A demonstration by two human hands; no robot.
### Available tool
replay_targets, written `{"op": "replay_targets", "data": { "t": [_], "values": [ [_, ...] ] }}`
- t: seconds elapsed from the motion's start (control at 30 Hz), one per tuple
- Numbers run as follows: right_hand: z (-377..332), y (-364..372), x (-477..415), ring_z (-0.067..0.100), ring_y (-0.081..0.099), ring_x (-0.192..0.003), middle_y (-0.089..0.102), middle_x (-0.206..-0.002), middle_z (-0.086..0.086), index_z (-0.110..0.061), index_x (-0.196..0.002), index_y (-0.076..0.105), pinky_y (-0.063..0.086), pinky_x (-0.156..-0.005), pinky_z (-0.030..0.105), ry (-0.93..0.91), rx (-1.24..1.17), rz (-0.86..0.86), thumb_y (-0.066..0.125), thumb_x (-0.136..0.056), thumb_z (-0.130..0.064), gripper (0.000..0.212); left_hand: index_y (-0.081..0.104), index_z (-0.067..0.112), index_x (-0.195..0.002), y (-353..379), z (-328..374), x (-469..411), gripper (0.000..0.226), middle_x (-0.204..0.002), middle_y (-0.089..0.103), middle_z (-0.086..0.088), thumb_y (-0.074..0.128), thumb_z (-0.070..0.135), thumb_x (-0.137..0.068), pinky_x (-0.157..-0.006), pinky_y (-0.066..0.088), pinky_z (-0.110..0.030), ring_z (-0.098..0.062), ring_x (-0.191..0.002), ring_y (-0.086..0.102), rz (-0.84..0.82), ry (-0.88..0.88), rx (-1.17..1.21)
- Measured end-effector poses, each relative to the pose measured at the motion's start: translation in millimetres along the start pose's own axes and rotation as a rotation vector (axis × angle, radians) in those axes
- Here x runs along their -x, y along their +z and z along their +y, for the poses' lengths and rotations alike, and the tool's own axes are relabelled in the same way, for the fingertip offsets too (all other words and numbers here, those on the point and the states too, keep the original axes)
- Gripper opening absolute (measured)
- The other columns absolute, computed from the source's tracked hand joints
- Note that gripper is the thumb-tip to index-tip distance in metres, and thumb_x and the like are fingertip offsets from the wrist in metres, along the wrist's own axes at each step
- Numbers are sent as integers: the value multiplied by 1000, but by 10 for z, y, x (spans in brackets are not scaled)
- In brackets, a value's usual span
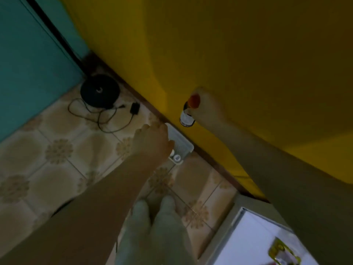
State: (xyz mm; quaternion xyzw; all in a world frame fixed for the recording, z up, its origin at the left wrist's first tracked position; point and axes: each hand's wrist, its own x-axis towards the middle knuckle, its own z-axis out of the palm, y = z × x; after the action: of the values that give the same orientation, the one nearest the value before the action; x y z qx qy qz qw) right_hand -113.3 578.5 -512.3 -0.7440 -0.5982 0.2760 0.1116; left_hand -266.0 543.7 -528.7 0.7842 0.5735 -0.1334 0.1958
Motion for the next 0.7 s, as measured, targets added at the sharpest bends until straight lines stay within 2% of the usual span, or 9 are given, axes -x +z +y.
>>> {"op": "replay_targets", "data": {
  "t": [0.13,0.33,0.43,0.53,0.6,0.7],
  "values": [
    [581,890,-430,32,53,-100,57,-115,14,-6,-112,55,47,-85,46,39,-26,-70,61,-92,-12,22,47,11,-123,747,-278,-500,41,-120,53,-10,47,41,-95,-86,41,-36,-28,-110,51,-100,-40,-47],
    [1067,2228,-1057,34,52,-109,56,-122,16,-5,-120,54,44,-90,44,-16,28,-123,57,-96,-16,27,49,12,-120,1831,-694,-1271,38,-119,53,-10,48,39,-94,-90,41,-38,-29,-112,50,-154,-80,-40],
    [1244,2962,-1400,33,54,-107,59,-117,16,-4,-117,56,46,-88,42,-62,34,-140,59,-93,-14,26,47,12,-120,2436,-886,-1687,37,-119,52,-10,46,39,-94,-89,40,-38,-29,-111,50,-185,-82,-52],
    [1390,3589,-1690,30,55,-108,59,-117,15,-4,-119,56,44,-84,28,-83,63,-148,59,-93,-14,28,47,12,-121,2957,-1078,-2009,38,-120,52,-10,44,39,-95,-91,40,-39,-30,-113,49,-187,-62,-74],
    [1484,3931,-1823,30,56,-109,60,-117,16,-2,-117,56,38,-77,26,-76,68,-158,59,-91,-14,28,46,11,-123,3242,-1192,-2162,39,-122,51,-11,44,39,-96,-92,40,-39,-30,-114,49,-198,-53,-74],
    [1624,4307,-1918,28,55,-111,59,-119,13,-6,-121,55,37,-79,26,-43,94,-174,55,-94,-15,28,46,11,-124,3575,-1324,-2340,41,-124,50,-10,43,40,-96,-91,40,-39,-30,-115,48,-220,-60,-74]
  ]
}}
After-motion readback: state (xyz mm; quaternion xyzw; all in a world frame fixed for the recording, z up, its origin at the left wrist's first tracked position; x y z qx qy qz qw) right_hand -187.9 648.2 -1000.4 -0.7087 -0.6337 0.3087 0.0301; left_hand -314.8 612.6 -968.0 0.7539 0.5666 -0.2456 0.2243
